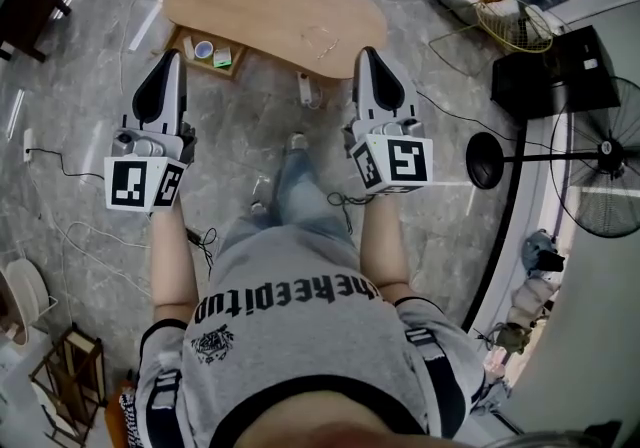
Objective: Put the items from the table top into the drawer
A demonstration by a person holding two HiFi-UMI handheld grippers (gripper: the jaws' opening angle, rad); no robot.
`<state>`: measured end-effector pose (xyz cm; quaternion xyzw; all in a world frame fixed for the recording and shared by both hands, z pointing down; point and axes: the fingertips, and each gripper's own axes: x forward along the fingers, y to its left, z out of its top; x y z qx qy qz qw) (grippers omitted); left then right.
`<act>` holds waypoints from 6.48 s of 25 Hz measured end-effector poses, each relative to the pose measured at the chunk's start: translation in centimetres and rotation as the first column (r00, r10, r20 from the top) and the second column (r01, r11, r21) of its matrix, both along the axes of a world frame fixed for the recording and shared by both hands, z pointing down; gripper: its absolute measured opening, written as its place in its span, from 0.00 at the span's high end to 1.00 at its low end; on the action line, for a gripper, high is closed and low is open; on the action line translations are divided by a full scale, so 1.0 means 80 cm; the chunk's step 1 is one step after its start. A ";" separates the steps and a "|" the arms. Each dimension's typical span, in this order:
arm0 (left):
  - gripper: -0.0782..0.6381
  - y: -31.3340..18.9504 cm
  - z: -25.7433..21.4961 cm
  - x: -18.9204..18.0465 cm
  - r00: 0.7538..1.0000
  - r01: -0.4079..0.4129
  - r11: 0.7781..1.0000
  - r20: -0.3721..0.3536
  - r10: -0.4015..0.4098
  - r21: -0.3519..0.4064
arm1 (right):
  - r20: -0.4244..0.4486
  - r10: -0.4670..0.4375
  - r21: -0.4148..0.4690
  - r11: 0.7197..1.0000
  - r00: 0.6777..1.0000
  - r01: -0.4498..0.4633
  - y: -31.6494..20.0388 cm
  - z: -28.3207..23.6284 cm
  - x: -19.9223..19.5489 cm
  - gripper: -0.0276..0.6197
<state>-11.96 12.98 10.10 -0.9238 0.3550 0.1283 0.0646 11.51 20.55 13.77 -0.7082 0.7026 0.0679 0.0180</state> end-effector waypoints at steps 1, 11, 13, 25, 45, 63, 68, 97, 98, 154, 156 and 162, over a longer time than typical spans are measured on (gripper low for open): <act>0.88 -0.008 0.002 0.004 1.000 0.004 1.000 0.002 -0.004 -0.002 | 0.001 -0.004 -0.002 1.000 1.000 0.004 -0.010 0.002 0.004 0.95; 0.88 -0.123 0.004 0.078 1.000 0.026 1.000 -0.005 -0.026 -0.008 | 0.004 -0.034 -0.030 0.999 0.999 0.034 -0.131 0.014 0.077 0.95; 0.88 -0.144 0.001 0.097 0.999 0.031 1.000 -0.008 -0.031 -0.005 | 0.001 -0.043 -0.034 0.998 0.999 0.043 -0.154 0.014 0.094 0.95; 0.88 -0.241 0.003 0.196 0.998 0.057 0.998 0.007 -0.057 0.001 | 0.007 -0.102 -0.082 0.991 0.995 0.102 -0.274 0.034 0.189 0.95; 0.88 -0.355 0.109 0.290 0.995 0.080 0.990 0.073 -0.072 -0.118 | 0.107 -0.137 -0.480 0.860 0.985 0.172 -0.379 0.285 0.269 0.95; 0.88 -0.397 0.241 0.358 0.990 0.014 0.978 0.142 0.016 -0.208 | 0.389 0.182 -0.741 0.643 0.903 0.190 -0.358 0.550 0.302 0.94; 0.88 -0.398 0.271 0.379 0.987 -0.015 0.974 0.155 0.051 -0.226 | 0.470 0.340 -0.780 0.591 0.814 0.204 -0.342 0.622 0.309 0.91; 0.88 -0.403 0.368 0.391 0.979 0.001 0.958 0.194 0.057 -0.288 | 0.557 0.632 -0.824 0.500 0.539 0.266 -0.351 0.796 0.311 0.91; 0.88 -0.402 0.368 0.387 0.980 0.004 0.958 0.193 0.053 -0.286 | 0.560 0.628 -0.822 0.505 0.540 0.265 -0.352 0.794 0.310 0.92; 0.88 -0.461 0.402 -0.126 0.980 0.183 0.938 0.131 -0.150 -0.295 | 0.628 0.410 -0.762 0.493 0.661 0.420 -0.524 0.781 -0.177 0.93; 0.88 -0.465 0.409 -0.132 0.980 0.188 0.935 0.127 -0.156 -0.300 | 0.613 0.404 -0.778 0.461 0.679 0.428 -0.526 0.795 -0.181 0.93; 0.88 -0.477 0.433 -0.148 0.979 0.194 0.924 0.127 -0.160 -0.329 | 0.583 0.407 -0.807 0.394 0.703 0.440 -0.537 0.825 -0.196 0.93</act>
